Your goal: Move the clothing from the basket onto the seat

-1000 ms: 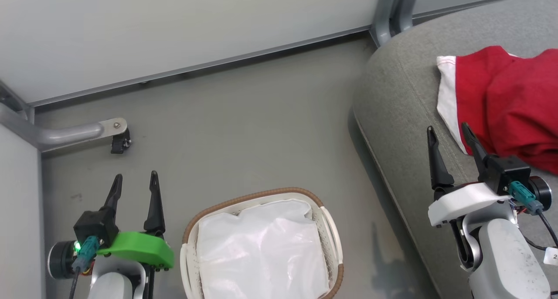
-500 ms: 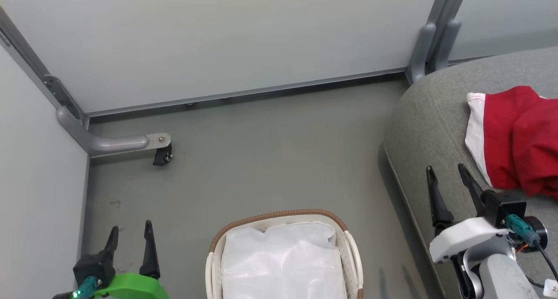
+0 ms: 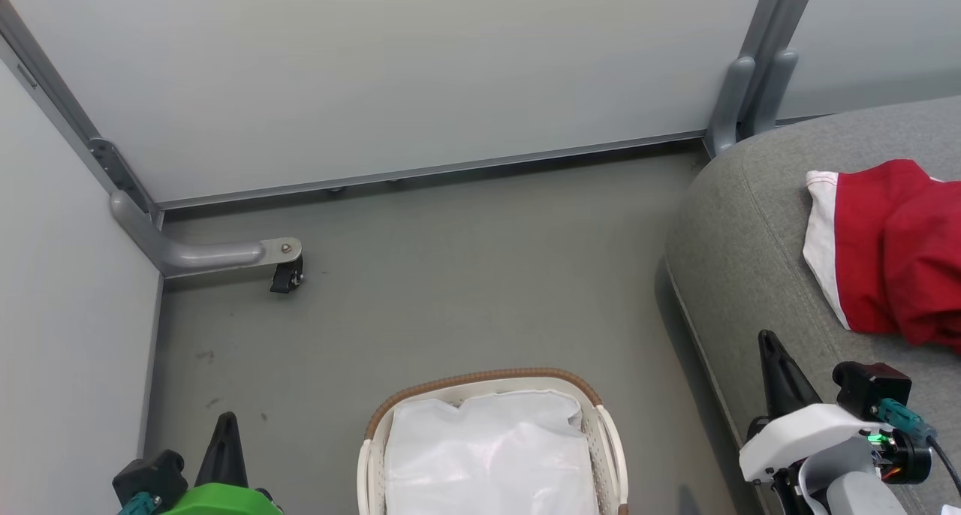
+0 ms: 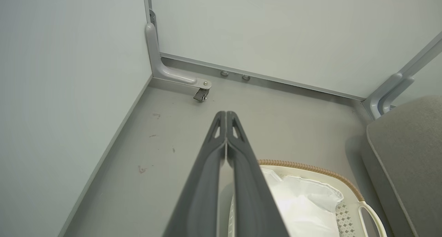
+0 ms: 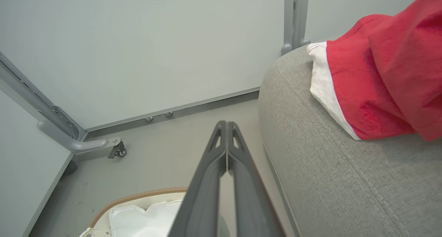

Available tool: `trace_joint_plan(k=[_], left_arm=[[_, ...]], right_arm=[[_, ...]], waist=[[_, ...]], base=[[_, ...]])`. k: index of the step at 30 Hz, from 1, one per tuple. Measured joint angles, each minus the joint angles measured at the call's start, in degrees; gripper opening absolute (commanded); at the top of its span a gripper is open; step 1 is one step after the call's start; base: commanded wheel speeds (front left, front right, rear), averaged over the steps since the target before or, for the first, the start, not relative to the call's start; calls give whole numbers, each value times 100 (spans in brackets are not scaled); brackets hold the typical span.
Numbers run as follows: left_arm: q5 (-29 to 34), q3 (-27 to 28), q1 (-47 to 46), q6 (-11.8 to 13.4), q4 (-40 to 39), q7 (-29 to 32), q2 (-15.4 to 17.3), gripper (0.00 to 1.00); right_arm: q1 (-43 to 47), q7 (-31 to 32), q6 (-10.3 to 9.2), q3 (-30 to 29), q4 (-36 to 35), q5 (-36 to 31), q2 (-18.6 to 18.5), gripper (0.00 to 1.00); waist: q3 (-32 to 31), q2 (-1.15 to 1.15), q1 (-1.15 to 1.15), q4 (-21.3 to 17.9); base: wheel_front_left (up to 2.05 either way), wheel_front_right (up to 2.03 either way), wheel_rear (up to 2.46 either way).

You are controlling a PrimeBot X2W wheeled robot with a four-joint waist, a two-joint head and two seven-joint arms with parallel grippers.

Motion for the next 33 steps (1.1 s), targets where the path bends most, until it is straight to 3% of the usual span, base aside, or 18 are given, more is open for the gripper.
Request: trace_joint_plan(k=[33], left_arm=[[-3032, 100, -73, 0, -623, 758, 2, 0]], right_arm=[[50, 758, 0, -67, -404, 3210, -32, 0]], waist=[[-76, 0, 0, -15]], base=[[0, 0, 0]])
